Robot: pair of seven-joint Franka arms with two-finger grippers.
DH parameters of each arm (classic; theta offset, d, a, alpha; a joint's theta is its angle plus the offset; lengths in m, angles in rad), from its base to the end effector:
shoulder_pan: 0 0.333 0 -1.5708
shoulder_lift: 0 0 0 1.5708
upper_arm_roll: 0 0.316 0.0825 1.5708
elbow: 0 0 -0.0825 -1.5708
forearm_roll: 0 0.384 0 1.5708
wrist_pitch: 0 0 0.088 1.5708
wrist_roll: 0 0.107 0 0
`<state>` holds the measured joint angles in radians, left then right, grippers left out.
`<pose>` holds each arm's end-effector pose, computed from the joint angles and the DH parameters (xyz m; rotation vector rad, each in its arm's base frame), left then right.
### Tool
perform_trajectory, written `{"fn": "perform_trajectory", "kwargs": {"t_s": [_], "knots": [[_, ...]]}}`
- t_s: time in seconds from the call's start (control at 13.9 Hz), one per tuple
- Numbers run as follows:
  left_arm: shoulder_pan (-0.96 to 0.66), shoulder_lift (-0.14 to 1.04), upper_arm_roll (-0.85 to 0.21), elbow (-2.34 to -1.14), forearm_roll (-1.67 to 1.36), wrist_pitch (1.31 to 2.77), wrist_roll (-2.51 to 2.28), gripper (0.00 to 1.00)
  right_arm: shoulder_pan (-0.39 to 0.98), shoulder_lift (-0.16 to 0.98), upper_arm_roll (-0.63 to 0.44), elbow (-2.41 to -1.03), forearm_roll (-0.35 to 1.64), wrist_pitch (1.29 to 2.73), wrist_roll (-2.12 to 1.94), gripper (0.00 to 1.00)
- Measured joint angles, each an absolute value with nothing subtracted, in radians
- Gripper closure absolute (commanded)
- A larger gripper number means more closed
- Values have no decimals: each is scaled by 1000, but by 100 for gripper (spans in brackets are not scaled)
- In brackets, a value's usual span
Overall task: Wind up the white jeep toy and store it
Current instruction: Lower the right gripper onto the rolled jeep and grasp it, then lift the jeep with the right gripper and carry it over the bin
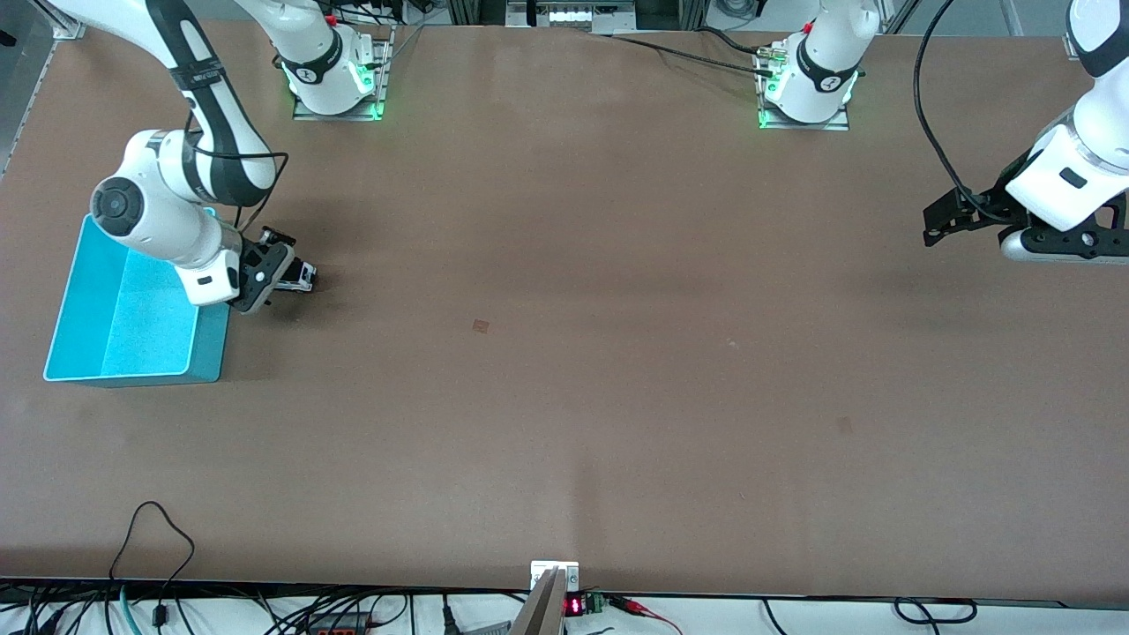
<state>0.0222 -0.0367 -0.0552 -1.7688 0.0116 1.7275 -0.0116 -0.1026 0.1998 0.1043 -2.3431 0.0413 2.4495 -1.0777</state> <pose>0.5504 -0.0175 0.5641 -3.1278 0.0363 0.0068 0.5059 0.0017 0.2414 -2.6461 -1.5243 0.0858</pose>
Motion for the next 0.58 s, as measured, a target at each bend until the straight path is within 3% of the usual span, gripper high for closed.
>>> {"fn": "perform_trajectory", "kwargs": {"t_s": [0.43,0.58], "knots": [[20,-37,-59,-1768,12,1717,-12,0,-101,200,104,-2462,41,2604,-1095,0],[20,-37,-59,-1767,12,1714,-12,0,-105,203,103,-2488,41,2650,-1125,4]]}}
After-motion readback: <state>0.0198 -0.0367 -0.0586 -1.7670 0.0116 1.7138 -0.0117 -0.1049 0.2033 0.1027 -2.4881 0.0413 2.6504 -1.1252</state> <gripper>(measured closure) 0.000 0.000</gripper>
